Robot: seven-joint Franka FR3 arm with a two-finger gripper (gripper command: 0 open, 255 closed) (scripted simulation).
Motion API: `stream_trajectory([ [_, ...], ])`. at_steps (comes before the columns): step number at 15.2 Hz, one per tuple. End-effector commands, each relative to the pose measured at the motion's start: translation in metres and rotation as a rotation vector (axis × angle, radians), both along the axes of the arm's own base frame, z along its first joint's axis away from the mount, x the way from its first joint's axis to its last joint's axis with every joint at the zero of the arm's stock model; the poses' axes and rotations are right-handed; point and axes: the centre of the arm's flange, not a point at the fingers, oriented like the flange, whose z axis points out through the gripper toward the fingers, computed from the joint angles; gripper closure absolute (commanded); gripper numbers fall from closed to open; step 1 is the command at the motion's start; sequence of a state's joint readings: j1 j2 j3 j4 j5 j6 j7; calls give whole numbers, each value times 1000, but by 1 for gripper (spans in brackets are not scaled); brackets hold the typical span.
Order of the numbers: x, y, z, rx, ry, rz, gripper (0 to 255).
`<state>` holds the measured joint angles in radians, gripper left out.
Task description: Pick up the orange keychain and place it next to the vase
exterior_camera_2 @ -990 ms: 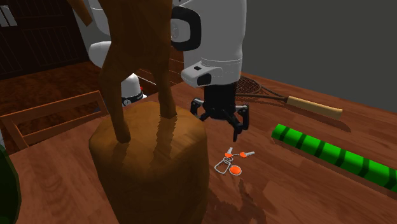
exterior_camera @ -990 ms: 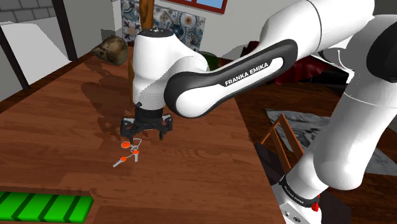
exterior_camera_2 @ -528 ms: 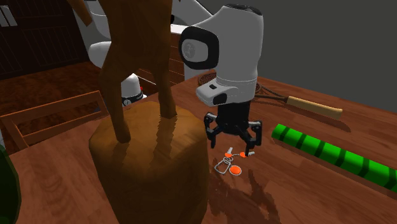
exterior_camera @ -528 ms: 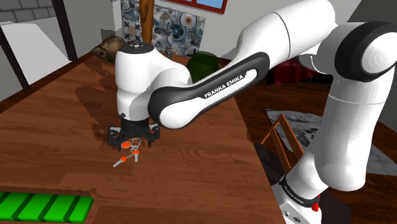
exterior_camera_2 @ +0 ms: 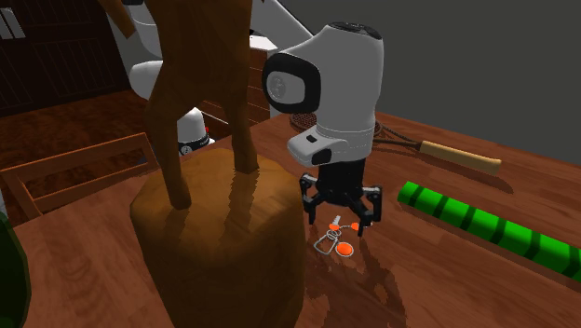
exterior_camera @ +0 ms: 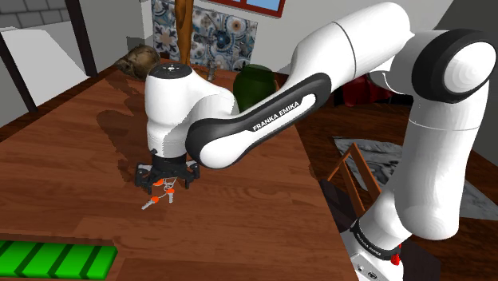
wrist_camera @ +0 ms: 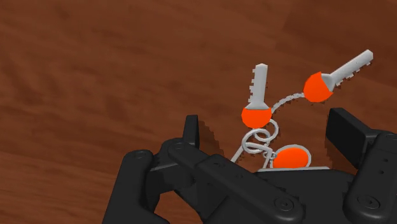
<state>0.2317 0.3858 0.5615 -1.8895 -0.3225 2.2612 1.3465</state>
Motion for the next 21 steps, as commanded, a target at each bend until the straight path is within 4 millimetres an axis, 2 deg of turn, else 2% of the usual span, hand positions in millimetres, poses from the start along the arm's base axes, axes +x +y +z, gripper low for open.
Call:
stream_trajectory([
  [1,0,0,0,0,0,0,0],
  [3,0,0,0,0,0,0,0],
  [4,0,0,0,0,0,0,255],
  [13,0,0,0,0,0,0,255],
  [21,0,0,42,0,0,0,255],
])
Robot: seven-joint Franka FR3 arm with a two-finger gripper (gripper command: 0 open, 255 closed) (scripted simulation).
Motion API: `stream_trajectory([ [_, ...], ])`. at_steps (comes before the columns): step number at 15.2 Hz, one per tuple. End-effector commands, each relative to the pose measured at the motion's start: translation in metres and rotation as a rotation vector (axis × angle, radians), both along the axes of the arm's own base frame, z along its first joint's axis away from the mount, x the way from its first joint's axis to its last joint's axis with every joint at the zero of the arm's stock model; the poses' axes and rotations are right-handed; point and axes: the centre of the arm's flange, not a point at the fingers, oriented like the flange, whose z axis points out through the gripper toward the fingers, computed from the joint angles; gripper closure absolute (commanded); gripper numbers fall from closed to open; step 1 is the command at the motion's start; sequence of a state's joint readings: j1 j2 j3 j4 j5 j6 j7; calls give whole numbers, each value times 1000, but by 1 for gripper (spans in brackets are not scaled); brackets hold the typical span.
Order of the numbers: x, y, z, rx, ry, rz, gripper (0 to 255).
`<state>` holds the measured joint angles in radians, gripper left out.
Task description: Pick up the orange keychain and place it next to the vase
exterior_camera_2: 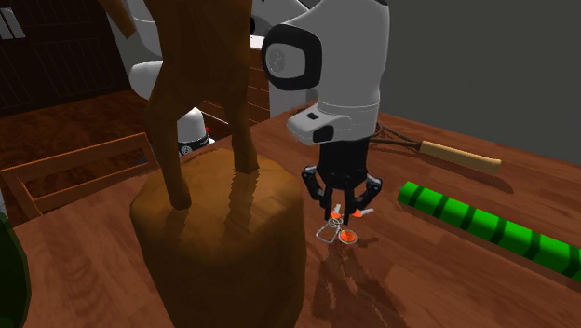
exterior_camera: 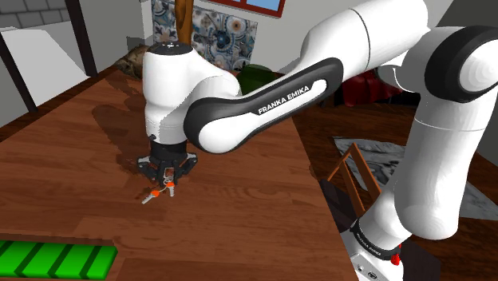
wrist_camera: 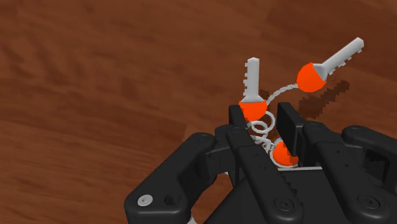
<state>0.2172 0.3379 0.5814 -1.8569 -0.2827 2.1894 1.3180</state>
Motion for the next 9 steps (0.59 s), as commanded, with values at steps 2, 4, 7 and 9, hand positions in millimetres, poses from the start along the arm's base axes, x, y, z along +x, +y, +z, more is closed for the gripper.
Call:
stream_trajectory([
  [2,0,0,17,0,0,0,255],
  [4,0,0,27,0,0,0,255],
  [7,0,0,43,0,0,0,255],
  [9,0,0,54,0,0,0,255],
])
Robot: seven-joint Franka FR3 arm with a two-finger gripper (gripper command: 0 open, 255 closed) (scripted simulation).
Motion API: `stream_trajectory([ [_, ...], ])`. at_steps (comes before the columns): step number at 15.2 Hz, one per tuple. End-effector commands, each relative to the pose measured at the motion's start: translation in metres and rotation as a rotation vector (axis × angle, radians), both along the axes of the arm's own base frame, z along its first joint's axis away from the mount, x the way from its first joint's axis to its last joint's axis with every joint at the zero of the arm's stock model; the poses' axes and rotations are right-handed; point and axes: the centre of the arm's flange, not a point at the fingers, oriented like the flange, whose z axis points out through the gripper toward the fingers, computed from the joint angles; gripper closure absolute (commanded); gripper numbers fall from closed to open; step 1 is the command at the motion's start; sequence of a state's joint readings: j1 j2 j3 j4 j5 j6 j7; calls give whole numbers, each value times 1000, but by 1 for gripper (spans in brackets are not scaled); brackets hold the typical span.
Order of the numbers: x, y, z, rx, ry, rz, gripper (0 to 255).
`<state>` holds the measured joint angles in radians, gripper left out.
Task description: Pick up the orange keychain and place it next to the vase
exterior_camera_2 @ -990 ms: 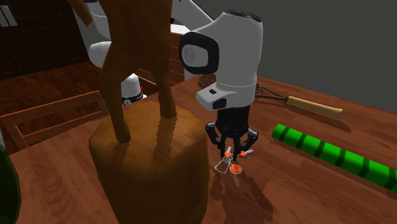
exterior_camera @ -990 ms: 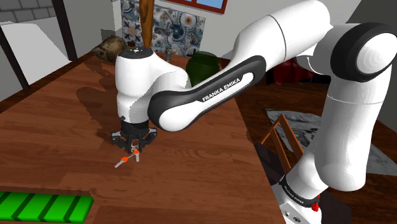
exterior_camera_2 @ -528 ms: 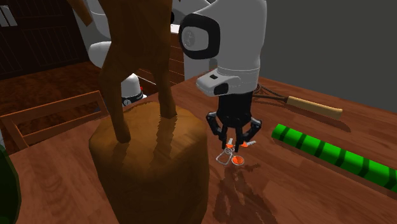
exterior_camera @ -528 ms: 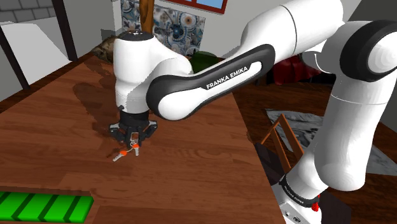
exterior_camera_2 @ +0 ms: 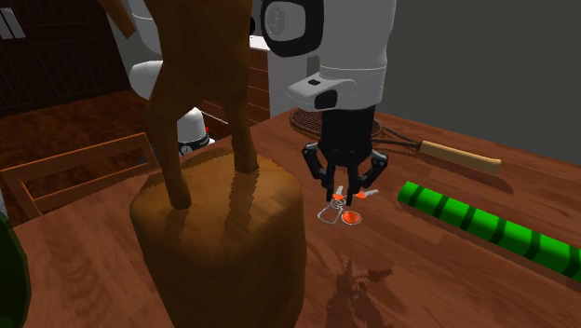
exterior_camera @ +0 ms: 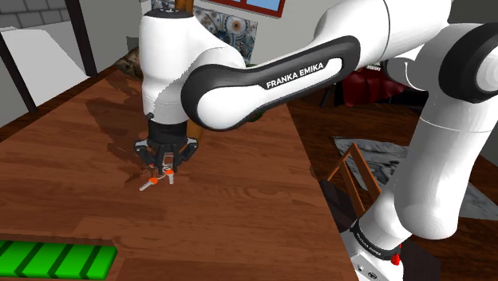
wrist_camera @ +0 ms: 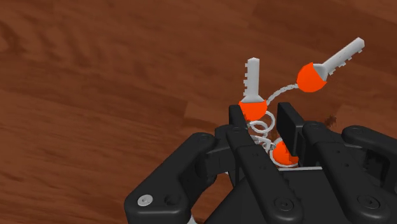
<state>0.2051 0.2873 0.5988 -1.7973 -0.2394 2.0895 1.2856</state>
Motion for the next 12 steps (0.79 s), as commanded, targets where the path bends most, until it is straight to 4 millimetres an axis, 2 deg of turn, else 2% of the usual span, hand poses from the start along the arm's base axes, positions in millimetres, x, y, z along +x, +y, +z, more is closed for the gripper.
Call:
stream_trajectory([
  [1,-1,0,12,0,0,0,255],
  [12,-1,0,70,0,0,0,255],
])
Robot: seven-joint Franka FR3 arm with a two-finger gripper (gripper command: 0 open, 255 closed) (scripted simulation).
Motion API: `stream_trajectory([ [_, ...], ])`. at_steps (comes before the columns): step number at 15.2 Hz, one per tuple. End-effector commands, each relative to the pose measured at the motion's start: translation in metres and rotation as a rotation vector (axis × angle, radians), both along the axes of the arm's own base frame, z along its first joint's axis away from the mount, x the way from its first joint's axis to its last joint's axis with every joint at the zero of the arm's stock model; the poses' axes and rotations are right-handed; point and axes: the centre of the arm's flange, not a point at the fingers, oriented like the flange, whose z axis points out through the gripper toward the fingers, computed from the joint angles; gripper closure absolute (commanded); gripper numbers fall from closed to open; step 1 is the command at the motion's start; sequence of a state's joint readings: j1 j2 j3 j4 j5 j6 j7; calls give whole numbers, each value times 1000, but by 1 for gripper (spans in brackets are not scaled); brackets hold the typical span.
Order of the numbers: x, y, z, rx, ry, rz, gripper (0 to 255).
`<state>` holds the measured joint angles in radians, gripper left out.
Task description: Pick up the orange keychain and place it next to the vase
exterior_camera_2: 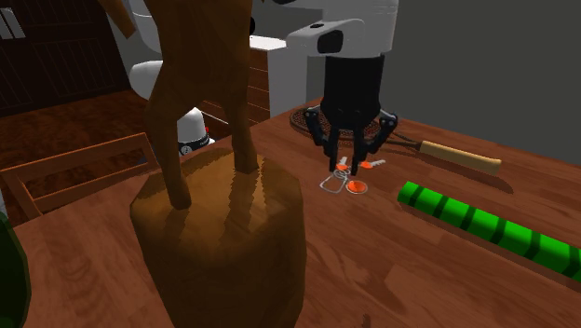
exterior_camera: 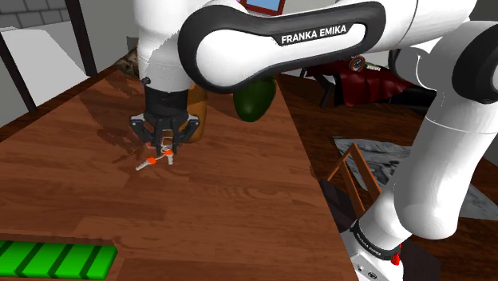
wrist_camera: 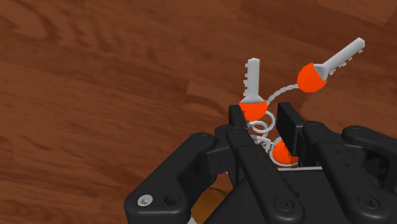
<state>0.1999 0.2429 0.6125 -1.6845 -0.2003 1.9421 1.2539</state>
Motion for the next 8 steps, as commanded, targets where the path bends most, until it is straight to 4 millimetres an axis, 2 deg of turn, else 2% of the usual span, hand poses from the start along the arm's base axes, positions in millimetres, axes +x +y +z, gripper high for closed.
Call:
stream_trajectory([
  [1,-1,1,10,0,0,0,255],
  [8,-1,1,47,0,0,0,255],
])
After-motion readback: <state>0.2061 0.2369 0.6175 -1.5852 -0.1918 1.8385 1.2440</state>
